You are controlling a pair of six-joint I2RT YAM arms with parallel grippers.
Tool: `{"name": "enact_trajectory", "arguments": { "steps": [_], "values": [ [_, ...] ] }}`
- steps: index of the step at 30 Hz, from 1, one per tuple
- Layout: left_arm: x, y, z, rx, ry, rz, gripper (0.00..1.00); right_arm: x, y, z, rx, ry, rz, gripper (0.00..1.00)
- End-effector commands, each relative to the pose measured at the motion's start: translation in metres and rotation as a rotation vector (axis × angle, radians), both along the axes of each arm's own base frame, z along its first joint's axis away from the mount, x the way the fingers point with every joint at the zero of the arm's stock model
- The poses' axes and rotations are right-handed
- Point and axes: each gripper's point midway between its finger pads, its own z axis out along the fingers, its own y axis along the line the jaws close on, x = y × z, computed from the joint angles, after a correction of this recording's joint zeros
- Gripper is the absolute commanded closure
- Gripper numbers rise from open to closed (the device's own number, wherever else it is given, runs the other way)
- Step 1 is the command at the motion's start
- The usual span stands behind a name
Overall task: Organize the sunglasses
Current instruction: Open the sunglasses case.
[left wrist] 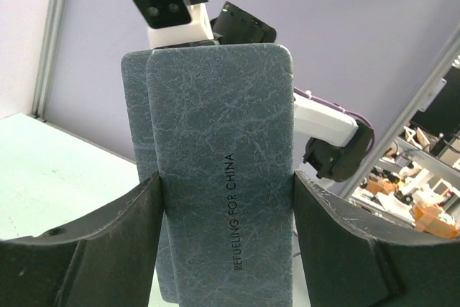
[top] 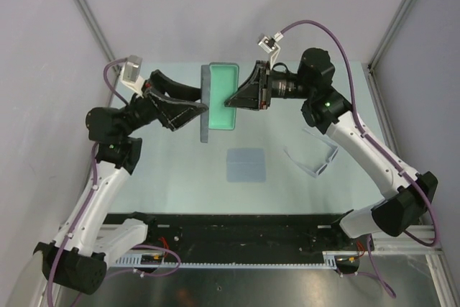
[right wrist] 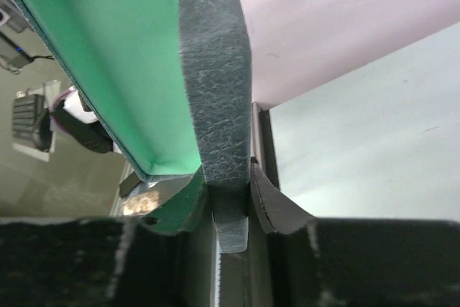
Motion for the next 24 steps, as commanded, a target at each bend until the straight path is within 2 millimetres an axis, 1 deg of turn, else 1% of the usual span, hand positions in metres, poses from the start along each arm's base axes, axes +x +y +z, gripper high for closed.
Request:
{"name": "enact_trajectory", "arguments": {
  "steps": [1, 2, 4, 5, 6, 7, 8, 9, 10, 11, 12, 13, 14, 15, 16, 17, 18, 19, 20, 21, 23, 24],
  "values": [
    [0.009, -0.003, -0.010, -0.002, 0.002, 0.018, 1.00, -0.008, 0.013, 0.012, 0.010, -0.008, -0.007, 0.84],
    [0.010, -0.003, -0.011, -0.001, 0.002, 0.019, 1.00, -0.008, 0.013, 0.014, 0.013, -0.013, -0.012, 0.89],
    [0.012, -0.003, -0.013, 0.001, 0.007, 0.023, 0.99, -0.004, 0.012, 0.009, -0.019, -0.008, -0.039, 0.94],
    [0.013, -0.003, -0.015, 0.005, 0.008, 0.025, 0.95, -0.002, 0.011, 0.003, -0.043, 0.006, -0.052, 1.00],
    [0.016, -0.004, -0.017, 0.005, 0.014, 0.030, 0.93, 0.003, 0.010, 0.005, -0.047, -0.017, -0.076, 1.00],
    [0.018, -0.004, -0.021, 0.010, 0.025, 0.031, 0.88, 0.006, 0.009, 0.003, -0.060, -0.023, -0.091, 1.00],
    [0.020, -0.005, -0.024, 0.014, 0.027, 0.035, 0.75, 0.006, 0.009, -0.004, -0.093, -0.006, -0.100, 1.00],
    [0.022, -0.005, -0.027, 0.020, 0.033, 0.039, 0.67, 0.013, 0.006, -0.003, -0.104, -0.042, -0.135, 1.00],
    [0.026, -0.005, -0.034, 0.027, 0.046, 0.048, 0.54, 0.014, 0.004, -0.003, -0.116, -0.050, -0.152, 1.00],
    [0.028, -0.004, -0.038, 0.032, 0.035, 0.066, 0.33, 0.015, 0.002, -0.010, -0.147, -0.036, -0.166, 1.00],
    [0.030, -0.004, -0.042, 0.037, 0.033, 0.080, 0.24, 0.020, 0.000, -0.012, -0.166, -0.046, -0.199, 1.00],
    [0.031, -0.002, -0.049, 0.048, 0.047, 0.102, 0.14, 0.023, -0.004, -0.009, -0.177, -0.084, -0.221, 1.00],
    [0.038, 0.002, -0.051, 0.059, 0.022, 0.154, 0.00, 0.025, -0.007, -0.016, -0.213, -0.074, -0.237, 1.00],
    [0.043, 0.005, -0.054, 0.073, 0.022, 0.193, 0.00, 0.032, -0.011, -0.019, -0.234, -0.082, -0.276, 1.00],
    [0.050, 0.009, -0.062, 0.106, 0.069, 0.237, 0.00, 0.034, -0.015, -0.018, -0.250, -0.119, -0.291, 1.00],
    [0.054, 0.014, -0.063, 0.143, 0.028, 0.290, 0.00, 0.036, -0.021, -0.025, -0.287, -0.110, -0.310, 1.00],
    [0.066, 0.020, -0.077, 0.189, 0.096, 0.360, 0.00, 0.042, -0.025, -0.029, -0.312, -0.116, -0.344, 1.00],
    [0.068, 0.025, -0.069, 0.205, 0.083, 0.401, 0.00, 0.046, -0.029, -0.031, -0.329, -0.129, -0.363, 1.00],
    [0.075, 0.029, -0.073, 0.243, 0.069, 0.446, 0.00, 0.048, -0.033, -0.037, -0.366, -0.143, -0.376, 1.00],
    [0.082, 0.036, -0.079, 0.263, 0.101, 0.496, 0.00, 0.054, -0.038, -0.042, -0.399, -0.161, -0.409, 1.00],
    [0.089, 0.044, -0.084, 0.286, 0.121, 0.550, 0.00, 0.061, -0.044, -0.056, -0.479, -0.201, -0.429, 1.00],
    [0.093, 0.050, -0.087, 0.289, 0.135, 0.587, 0.00, 0.070, -0.050, -0.062, -0.523, -0.212, -0.481, 1.00]
  ]
}}
